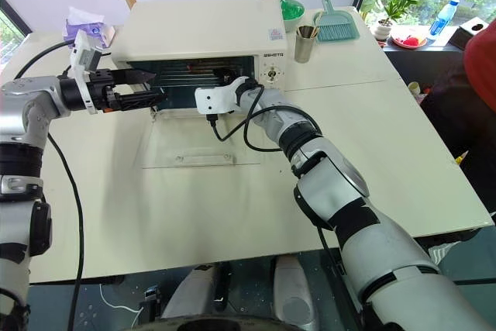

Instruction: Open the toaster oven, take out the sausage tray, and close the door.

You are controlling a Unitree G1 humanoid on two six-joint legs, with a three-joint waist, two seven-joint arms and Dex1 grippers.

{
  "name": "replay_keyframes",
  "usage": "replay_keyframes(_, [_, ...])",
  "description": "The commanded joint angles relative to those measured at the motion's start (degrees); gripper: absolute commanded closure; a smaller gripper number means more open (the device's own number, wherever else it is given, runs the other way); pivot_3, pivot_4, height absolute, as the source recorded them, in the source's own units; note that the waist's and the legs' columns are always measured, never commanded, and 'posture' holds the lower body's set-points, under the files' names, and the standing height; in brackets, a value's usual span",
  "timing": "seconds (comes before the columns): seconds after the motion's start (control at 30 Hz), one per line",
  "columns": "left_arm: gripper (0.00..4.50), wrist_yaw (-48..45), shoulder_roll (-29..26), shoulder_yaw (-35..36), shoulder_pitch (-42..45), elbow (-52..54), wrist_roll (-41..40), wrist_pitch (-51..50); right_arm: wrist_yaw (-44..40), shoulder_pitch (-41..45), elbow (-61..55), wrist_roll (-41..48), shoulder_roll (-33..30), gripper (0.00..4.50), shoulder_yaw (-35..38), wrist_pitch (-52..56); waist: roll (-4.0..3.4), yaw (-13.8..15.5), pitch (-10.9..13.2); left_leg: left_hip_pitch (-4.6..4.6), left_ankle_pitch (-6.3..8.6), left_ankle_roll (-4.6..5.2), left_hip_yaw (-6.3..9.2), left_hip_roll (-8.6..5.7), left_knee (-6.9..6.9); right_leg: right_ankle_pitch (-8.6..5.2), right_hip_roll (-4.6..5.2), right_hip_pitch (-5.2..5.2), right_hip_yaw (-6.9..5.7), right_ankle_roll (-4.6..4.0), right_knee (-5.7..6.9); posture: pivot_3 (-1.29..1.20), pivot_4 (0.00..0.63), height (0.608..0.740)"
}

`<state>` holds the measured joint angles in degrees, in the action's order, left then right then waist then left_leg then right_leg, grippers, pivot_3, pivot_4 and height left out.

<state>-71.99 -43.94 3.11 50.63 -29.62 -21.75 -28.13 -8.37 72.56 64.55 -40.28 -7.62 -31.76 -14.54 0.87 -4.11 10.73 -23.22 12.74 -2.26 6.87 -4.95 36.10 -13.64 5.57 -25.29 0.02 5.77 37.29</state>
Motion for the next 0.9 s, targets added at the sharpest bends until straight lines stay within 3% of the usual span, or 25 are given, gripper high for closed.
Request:
replay_keyframes(0.03, [0.00, 0.2, -1.0, 1.5, 1.9, 0.5, 0.1, 0.7, -0.5, 1.9, -0.2, 0.2, 0.2, 3.36, 0.0, 0.1, 0.00, 0.0, 0.0, 0.00, 0.00, 0.00, 0.00, 0.00, 0.00, 0.00, 0.00, 0.00, 0.00, 0.00, 0.00, 0.00, 0.150, 0.740])
replay_keyframes(0.1, [0.00, 0.1, -1.0, 1.4, 2.1, 0.4, 0.1, 0.8, -0.4, 1.8, -0.6, 0.3, 0.2, 4.37, 0.1, -0.1, 0.00, 0.0, 0.0, 0.00, 0.00, 0.00, 0.00, 0.00, 0.00, 0.00, 0.00, 0.00, 0.00, 0.00, 0.01, 0.00, 0.150, 0.740])
replay_keyframes(0.13, [0.00, 0.1, -1.0, 1.4, 2.1, 0.3, 0.2, 0.8, -0.4, 1.7, -0.7, 0.3, 0.2, 4.45, 0.1, -0.1, 0.01, 0.0, 0.0, 0.01, 0.00, 0.00, 0.00, 0.00, 0.01, 0.00, 0.00, 0.01, 0.00, 0.00, 0.02, 0.00, 0.150, 0.740])
replay_keyframes(0.57, [0.00, -0.5, -0.7, 0.8, 3.8, -1.7, 0.8, 1.3, -0.8, -0.6, -5.5, 0.7, -0.5, 4.45, 0.3, -0.8, 0.00, 0.0, 0.0, 0.01, 0.00, 0.00, 0.00, 0.00, 0.00, 0.00, 0.00, 0.00, 0.01, 0.00, 0.03, 0.00, 0.150, 0.740])
replay_keyframes(0.9, [0.00, -1.4, 0.0, 0.3, 5.5, -5.1, 2.4, 2.8, -6.2, -10.7, -24.9, 0.7, -4.7, 4.45, 0.3, 0.9, 0.01, 0.0, 0.0, 0.01, 0.03, 0.05, -0.02, -0.01, 0.06, 0.00, 0.00, 0.00, 0.00, 0.00, 0.09, 0.00, 0.150, 0.740])
